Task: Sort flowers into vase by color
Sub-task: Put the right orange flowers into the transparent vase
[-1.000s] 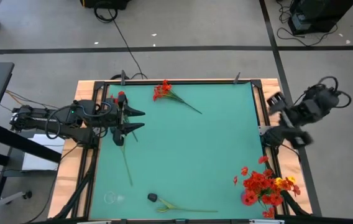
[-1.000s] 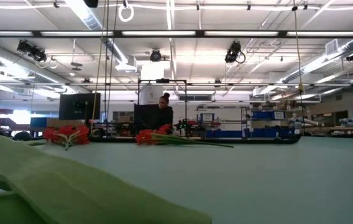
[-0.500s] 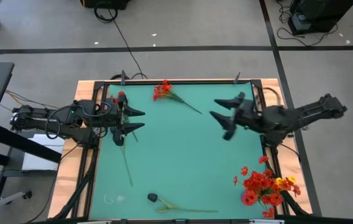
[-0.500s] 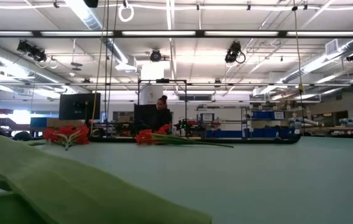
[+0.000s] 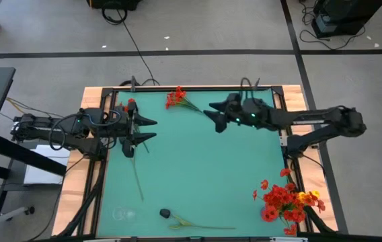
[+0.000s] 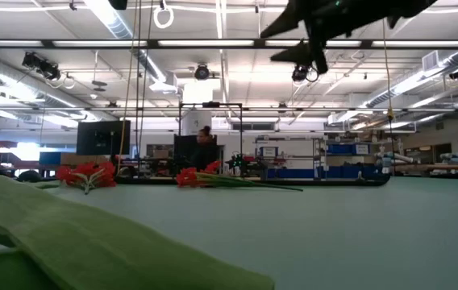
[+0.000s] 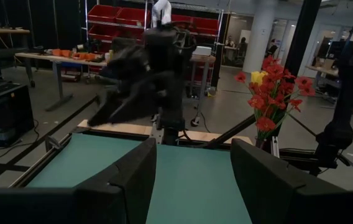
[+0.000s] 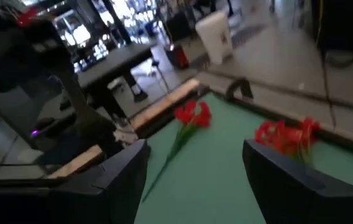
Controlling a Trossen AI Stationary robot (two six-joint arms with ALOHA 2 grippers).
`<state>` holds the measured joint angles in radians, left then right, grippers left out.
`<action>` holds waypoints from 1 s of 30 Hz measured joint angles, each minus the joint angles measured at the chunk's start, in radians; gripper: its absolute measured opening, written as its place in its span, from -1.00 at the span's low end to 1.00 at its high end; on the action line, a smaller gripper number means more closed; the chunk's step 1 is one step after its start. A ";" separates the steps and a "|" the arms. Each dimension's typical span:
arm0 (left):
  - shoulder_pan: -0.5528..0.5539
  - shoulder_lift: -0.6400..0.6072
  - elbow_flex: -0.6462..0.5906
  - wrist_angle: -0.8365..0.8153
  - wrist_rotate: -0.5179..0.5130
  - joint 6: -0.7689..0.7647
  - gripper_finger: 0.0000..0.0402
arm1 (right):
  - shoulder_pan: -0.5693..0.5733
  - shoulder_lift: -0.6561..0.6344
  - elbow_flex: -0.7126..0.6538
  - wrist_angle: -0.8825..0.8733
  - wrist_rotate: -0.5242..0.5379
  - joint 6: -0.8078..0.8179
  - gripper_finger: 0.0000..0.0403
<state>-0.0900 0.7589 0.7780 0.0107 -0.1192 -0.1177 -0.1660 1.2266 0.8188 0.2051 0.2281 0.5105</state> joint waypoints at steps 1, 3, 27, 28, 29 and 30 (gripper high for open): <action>0.000 0.000 0.000 0.000 0.000 0.000 0.06 | -0.023 0.021 0.000 0.000 -0.033 0.010 0.34; 0.000 0.000 0.000 0.000 0.000 0.000 0.06 | -0.070 0.064 0.000 0.000 -0.101 0.012 0.34; -0.001 0.000 0.000 0.032 0.000 -0.037 0.06 | -0.362 0.786 0.757 -0.777 -0.346 -0.171 0.16; -0.001 0.000 0.000 0.033 0.000 -0.037 0.06 | -0.366 0.816 0.798 -0.832 -0.344 -0.179 0.16; -0.001 0.000 0.000 0.033 0.000 -0.037 0.06 | -0.369 0.845 0.837 -0.882 -0.345 -0.188 0.16; -0.002 0.000 0.000 0.033 0.000 -0.038 0.06 | -0.374 0.872 0.871 -0.926 -0.349 -0.199 0.16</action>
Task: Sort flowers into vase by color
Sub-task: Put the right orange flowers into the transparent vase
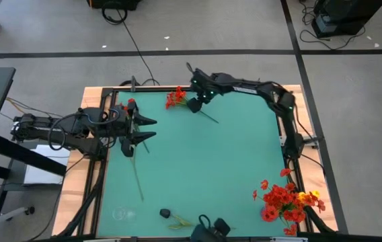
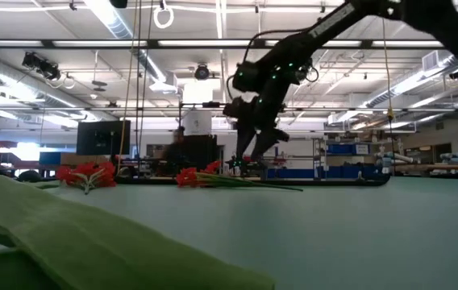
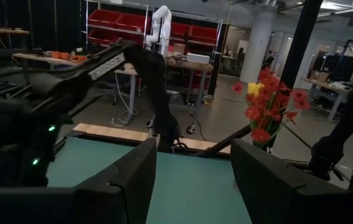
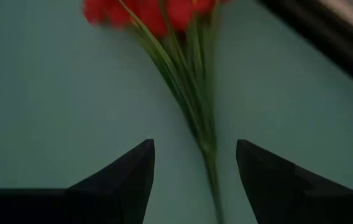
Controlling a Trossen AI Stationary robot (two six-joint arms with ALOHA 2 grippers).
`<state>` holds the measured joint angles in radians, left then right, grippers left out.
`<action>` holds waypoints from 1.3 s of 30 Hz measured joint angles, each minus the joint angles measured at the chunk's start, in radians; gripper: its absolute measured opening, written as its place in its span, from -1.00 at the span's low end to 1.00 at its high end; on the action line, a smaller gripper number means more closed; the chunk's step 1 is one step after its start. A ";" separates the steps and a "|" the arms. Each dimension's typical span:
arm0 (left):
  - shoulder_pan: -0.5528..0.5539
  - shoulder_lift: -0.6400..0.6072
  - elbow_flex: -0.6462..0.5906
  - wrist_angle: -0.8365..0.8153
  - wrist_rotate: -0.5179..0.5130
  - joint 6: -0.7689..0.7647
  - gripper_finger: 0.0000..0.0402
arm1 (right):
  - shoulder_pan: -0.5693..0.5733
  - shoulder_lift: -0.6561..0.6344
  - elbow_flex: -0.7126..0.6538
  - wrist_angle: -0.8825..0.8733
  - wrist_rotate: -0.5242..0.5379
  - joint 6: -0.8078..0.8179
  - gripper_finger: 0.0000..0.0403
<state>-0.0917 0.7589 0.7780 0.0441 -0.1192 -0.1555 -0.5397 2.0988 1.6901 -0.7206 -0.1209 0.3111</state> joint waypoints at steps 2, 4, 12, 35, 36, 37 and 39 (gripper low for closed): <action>-0.002 0.000 0.000 0.000 0.000 0.000 0.06 | -0.008 0.051 0.058 -0.076 -0.010 -0.024 0.16; -0.002 0.000 0.000 0.000 0.000 0.000 0.06 | -0.016 0.095 0.103 -0.139 -0.015 -0.047 0.16; 0.000 0.000 0.000 0.004 0.000 0.007 0.06 | -0.053 0.215 0.179 -0.292 -0.051 -0.099 0.16; 0.001 0.000 0.000 -0.001 -0.190 -0.149 0.06 | -0.052 0.231 0.180 -0.380 -0.045 -0.213 -0.92; 0.001 0.000 0.000 -0.003 -0.208 -0.152 0.06 | -0.053 0.227 0.178 -0.381 -0.064 -0.198 -0.92; 0.004 0.000 0.000 -0.005 -0.221 -0.162 0.06 | -0.054 0.219 0.175 -0.379 -0.083 -0.181 -0.93; 0.018 0.000 0.000 -0.016 -0.228 -0.196 0.06 | -0.048 0.189 0.172 -0.362 -0.105 -0.149 -0.95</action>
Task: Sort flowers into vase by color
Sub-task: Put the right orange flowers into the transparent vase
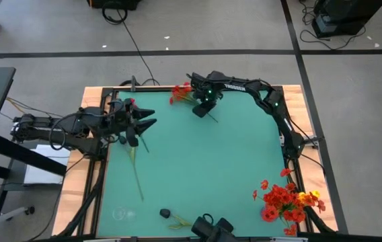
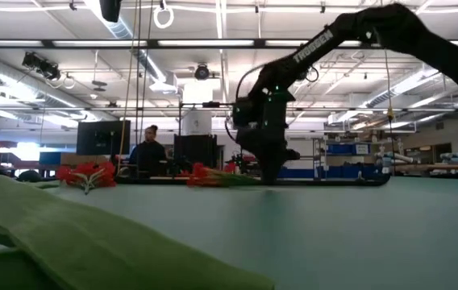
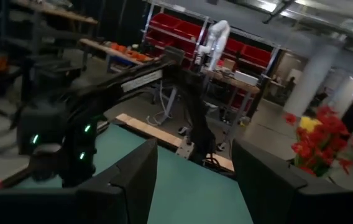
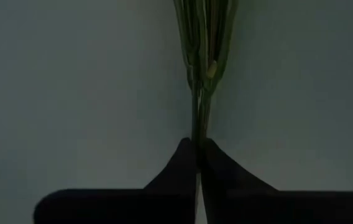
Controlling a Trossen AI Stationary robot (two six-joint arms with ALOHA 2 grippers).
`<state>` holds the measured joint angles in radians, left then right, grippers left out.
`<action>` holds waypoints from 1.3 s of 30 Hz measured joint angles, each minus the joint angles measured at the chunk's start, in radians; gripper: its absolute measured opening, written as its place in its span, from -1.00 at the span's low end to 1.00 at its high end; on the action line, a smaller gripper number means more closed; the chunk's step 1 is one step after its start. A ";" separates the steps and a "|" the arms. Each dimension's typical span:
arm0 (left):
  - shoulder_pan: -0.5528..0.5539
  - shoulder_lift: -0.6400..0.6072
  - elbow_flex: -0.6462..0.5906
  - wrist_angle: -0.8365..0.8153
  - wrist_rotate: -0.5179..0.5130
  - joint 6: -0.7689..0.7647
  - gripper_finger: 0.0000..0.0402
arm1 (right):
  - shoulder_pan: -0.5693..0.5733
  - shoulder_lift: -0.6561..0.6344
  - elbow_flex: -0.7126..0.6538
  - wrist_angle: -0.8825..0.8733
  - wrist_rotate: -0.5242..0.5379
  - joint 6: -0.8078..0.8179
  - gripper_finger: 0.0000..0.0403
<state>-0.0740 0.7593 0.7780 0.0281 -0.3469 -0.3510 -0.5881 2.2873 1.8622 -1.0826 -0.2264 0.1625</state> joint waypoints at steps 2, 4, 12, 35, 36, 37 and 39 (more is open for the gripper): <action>0.021 0.000 0.000 -0.027 -0.001 -0.046 0.06 | 0.012 -0.056 0.000 0.050 -0.003 0.023 -0.95; 0.044 0.000 0.000 -0.071 -0.001 -0.083 0.06 | 0.027 -0.128 0.003 0.101 -0.002 0.045 -0.95; 0.125 0.000 0.000 -0.118 0.000 -0.030 0.06 | 0.136 -0.375 0.005 0.355 0.032 0.085 -0.95; 0.338 0.149 0.049 0.154 0.406 0.154 0.06 | 0.417 -0.505 0.005 0.567 0.139 -0.106 -0.95; 0.337 0.157 0.058 0.177 0.425 0.161 0.06 | 0.418 -0.505 0.005 0.566 0.143 -0.100 -0.95; 0.337 0.162 0.066 0.196 0.429 0.163 0.06 | 0.418 -0.505 0.005 0.565 0.146 -0.093 -0.95; 0.338 0.172 0.079 0.196 0.428 0.163 0.06 | 0.418 -0.505 0.005 0.564 0.147 -0.093 -0.95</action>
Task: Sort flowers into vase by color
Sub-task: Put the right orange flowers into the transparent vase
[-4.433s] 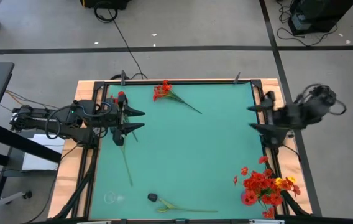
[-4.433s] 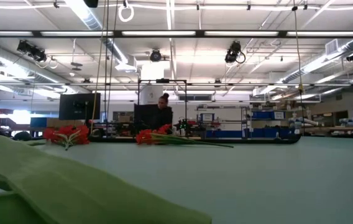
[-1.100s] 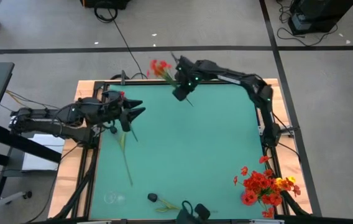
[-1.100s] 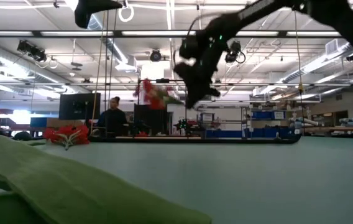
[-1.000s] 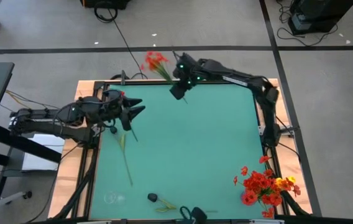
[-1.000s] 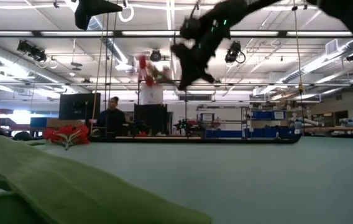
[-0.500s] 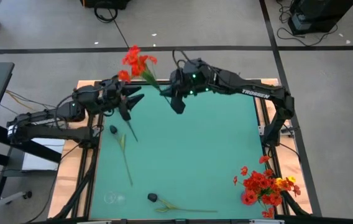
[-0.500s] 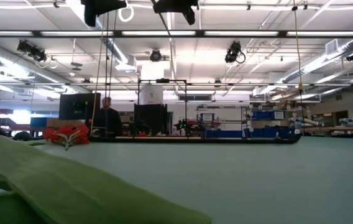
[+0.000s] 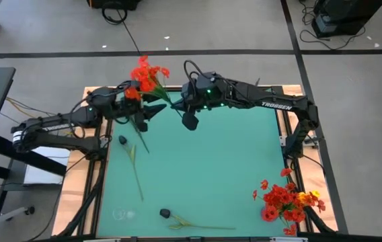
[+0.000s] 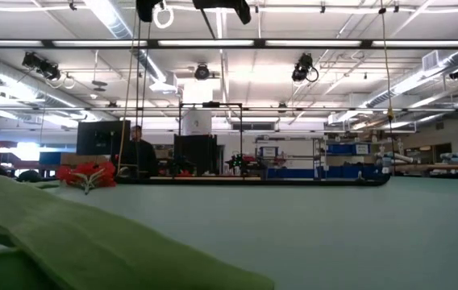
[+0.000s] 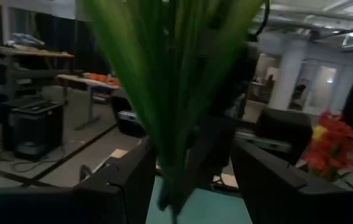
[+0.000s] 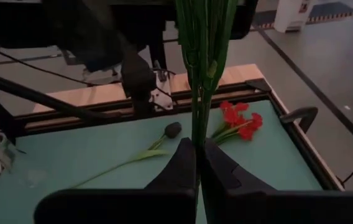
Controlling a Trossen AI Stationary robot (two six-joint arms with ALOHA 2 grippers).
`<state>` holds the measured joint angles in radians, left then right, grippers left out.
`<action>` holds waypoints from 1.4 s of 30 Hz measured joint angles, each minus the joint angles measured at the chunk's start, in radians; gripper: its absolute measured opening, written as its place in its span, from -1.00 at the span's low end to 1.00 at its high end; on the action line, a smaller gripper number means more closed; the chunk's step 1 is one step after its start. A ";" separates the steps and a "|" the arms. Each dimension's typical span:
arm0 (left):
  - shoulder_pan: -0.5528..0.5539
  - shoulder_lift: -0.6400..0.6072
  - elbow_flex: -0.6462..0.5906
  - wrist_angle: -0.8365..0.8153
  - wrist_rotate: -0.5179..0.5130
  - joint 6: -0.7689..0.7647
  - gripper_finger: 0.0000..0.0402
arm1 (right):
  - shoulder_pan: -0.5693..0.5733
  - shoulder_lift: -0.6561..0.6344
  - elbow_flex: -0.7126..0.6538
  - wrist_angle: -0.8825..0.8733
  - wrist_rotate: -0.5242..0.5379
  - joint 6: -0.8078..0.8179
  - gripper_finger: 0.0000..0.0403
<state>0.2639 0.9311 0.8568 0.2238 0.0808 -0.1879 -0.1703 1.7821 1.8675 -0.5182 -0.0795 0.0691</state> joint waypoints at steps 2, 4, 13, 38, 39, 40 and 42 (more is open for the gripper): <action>0.008 0.015 0.014 -0.002 -0.008 0.000 0.05 | 0.004 0.000 0.000 0.004 0.000 -0.014 -0.95; 0.014 0.026 0.023 -0.007 -0.011 0.000 0.02 | 0.006 0.000 0.000 0.006 0.000 -0.018 -0.96; 0.031 0.036 0.032 -0.003 -0.007 0.012 -0.63 | 0.007 0.000 0.000 0.009 -0.018 -0.069 -0.82; 0.032 -0.161 0.029 -0.372 -0.012 0.095 -0.93 | -0.033 -0.487 -0.227 -0.074 -0.184 -0.056 -0.32; 0.032 -0.160 0.029 -0.382 -0.012 0.095 -0.93 | -0.024 -0.526 -0.273 -0.055 -0.184 -0.041 -0.33; 0.032 -0.160 0.029 -0.391 -0.012 0.095 -0.93 | -0.016 -0.562 -0.323 -0.032 -0.178 -0.026 -0.33; 0.031 -0.159 0.029 -0.403 -0.012 0.093 -0.93 | 0.003 -0.636 -0.418 0.024 -0.153 0.009 -0.35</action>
<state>0.2947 0.7720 0.8860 -0.1795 0.0686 -0.0945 -0.1669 1.1463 1.4491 -0.4945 -0.2326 0.0778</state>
